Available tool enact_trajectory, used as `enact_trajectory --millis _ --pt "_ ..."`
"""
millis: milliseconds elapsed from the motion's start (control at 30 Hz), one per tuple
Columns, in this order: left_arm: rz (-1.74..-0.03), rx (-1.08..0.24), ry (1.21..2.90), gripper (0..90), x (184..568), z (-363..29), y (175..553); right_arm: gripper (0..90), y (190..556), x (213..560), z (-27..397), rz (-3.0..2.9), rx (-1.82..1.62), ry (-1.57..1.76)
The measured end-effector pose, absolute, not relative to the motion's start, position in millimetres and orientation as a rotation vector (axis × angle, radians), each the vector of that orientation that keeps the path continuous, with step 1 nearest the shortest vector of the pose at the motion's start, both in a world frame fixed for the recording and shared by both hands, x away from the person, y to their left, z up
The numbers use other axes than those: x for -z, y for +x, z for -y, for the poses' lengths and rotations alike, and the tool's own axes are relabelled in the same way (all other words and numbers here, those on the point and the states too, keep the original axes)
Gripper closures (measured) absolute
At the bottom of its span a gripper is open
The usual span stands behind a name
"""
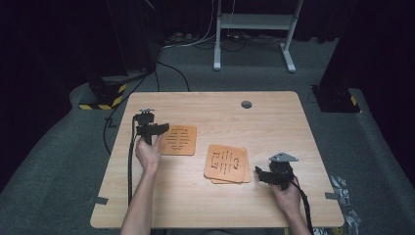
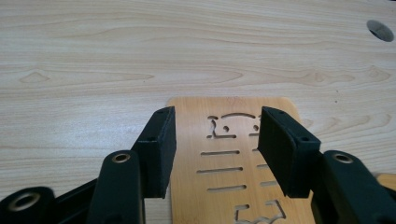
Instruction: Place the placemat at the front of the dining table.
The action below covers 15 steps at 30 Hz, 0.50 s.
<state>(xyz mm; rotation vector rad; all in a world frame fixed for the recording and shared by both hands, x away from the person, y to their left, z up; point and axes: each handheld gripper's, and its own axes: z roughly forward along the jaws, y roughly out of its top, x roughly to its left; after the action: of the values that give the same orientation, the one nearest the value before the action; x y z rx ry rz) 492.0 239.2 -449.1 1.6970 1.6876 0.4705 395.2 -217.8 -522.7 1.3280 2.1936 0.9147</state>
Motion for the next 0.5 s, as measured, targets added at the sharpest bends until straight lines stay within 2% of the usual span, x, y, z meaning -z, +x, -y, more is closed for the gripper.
enact_trajectory --millis 233,500 --pt "-1.646 -0.454 1.69 42.3 440.0 -237.1 484.3 25.7 395.2 522.6 217.8 -2.195 -0.915 1.327" --pt "-1.589 -0.45 1.699 42.1 430.9 -232.5 475.6 25.4 395.2 522.7 217.7 -2.196 -0.915 1.326"
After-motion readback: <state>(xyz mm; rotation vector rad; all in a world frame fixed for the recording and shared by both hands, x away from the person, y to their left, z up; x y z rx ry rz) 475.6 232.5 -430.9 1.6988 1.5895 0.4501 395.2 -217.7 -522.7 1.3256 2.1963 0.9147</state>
